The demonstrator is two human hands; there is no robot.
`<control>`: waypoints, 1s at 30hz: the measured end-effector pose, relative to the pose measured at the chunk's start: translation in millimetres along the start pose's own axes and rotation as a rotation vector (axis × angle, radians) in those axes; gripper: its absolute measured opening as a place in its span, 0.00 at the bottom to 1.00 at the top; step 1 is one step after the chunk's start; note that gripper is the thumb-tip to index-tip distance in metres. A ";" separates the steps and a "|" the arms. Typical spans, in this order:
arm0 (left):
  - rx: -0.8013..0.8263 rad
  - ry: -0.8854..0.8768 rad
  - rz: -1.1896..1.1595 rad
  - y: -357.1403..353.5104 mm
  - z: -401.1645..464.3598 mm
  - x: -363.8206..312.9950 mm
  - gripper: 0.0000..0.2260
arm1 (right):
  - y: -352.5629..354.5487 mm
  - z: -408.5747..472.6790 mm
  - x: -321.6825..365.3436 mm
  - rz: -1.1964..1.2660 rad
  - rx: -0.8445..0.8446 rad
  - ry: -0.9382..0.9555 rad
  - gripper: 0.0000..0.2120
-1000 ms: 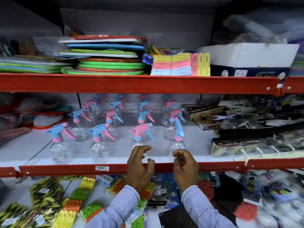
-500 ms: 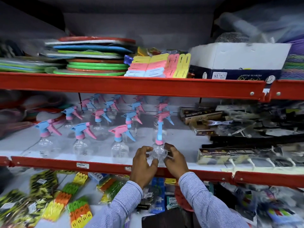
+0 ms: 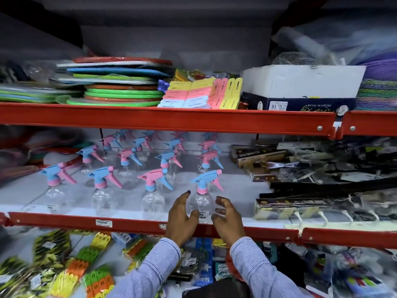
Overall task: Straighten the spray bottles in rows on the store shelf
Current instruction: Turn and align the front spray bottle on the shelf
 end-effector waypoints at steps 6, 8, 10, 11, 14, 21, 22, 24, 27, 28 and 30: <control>0.047 -0.005 -0.035 -2.3 -5.8 2.8 0.28 | -5.0 -3.9 2.5 -0.010 -0.004 0.012 0.21; 0.066 -0.001 -0.034 -3.1 -5.1 3.4 0.28 | -5.0 -4.2 2.4 -0.013 -0.008 0.010 0.21; 0.084 0.000 -0.033 -4.2 -3.5 5.2 0.29 | -5.3 -4.7 2.8 -0.012 -0.012 0.007 0.21; 0.092 0.001 -0.037 -5.3 -2.4 6.9 0.29 | -5.2 -4.8 2.6 -0.012 -0.016 0.006 0.21; 0.109 0.014 -0.046 -6.7 -1.5 9.3 0.29 | -4.4 -5.1 3.2 -0.019 -0.025 0.010 0.20; 0.137 0.015 -0.038 -9.6 -1.9 8.9 0.30 | -3.4 -5.7 2.6 -0.011 -0.036 0.005 0.20; 0.136 0.019 -0.038 -9.5 -2.4 9.1 0.30 | -3.6 -5.8 2.2 -0.009 -0.033 0.002 0.20; 0.138 0.027 -0.035 -10.2 -3.2 9.2 0.30 | -3.1 -6.2 2.3 -0.009 -0.032 -0.009 0.20; 0.138 0.008 -0.027 -12.4 -1.8 9.5 0.29 | -3.1 -6.0 1.5 -0.010 -0.037 0.003 0.20; 0.141 0.012 -0.023 -11.6 -2.4 8.4 0.29 | -2.8 -6.8 2.6 -0.012 -0.035 -0.001 0.20; 0.146 0.014 -0.026 -12.6 -1.3 10.2 0.29 | -3.8 -4.7 0.0 -0.015 -0.024 0.001 0.21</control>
Point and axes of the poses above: each hand's wrist, its own z-axis towards the middle knuckle, its own y-axis out of the back of the hand, x = y × z, the point moved 8 cm from there along z, towards the middle knuckle, and after that the axes turned 5 degrees about -y, right-handed, at the moved point
